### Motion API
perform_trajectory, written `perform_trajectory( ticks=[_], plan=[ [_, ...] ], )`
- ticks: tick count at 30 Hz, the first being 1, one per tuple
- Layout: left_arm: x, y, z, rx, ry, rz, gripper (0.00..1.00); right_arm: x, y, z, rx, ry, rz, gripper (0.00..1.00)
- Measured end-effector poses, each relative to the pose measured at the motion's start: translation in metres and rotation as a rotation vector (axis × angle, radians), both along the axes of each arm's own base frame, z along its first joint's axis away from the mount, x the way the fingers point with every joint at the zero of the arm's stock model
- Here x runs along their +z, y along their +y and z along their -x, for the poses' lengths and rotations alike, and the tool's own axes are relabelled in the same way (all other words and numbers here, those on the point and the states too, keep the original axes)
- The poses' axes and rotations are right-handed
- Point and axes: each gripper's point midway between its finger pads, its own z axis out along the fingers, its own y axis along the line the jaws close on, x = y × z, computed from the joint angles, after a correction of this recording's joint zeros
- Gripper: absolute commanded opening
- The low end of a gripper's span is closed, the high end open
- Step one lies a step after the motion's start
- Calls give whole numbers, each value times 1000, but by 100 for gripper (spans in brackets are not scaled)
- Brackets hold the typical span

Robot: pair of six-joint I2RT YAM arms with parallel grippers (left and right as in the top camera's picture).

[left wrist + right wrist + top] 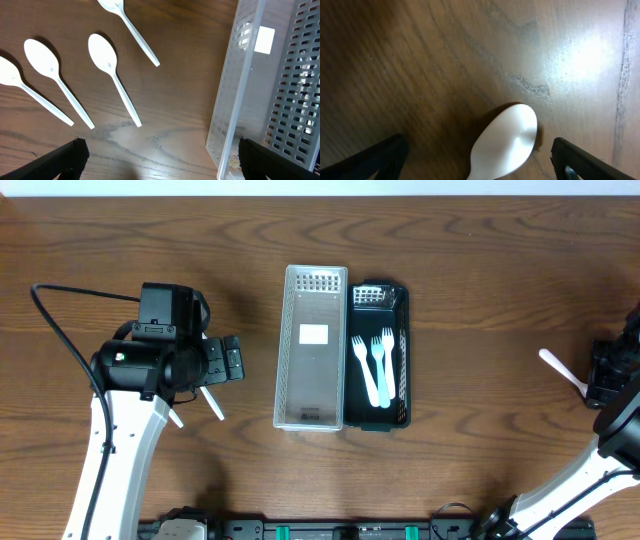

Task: Pack container
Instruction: 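Lower right gripper onto the white spoon and close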

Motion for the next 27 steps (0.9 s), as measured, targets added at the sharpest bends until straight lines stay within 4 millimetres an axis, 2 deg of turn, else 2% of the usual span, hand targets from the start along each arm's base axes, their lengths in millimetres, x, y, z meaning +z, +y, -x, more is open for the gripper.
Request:
perform_trajectory(
  ticks=[3,11,27],
  plan=[
    [0,0,0,0,0,0,98,0,-1,0,4,2,3,80],
    [0,0,0,0,0,0,98,-3,0,1,2,-10,15,75],
    [0,0,0,0,0,0,98,-4,3,8,2,-8,26,49]
  ],
)
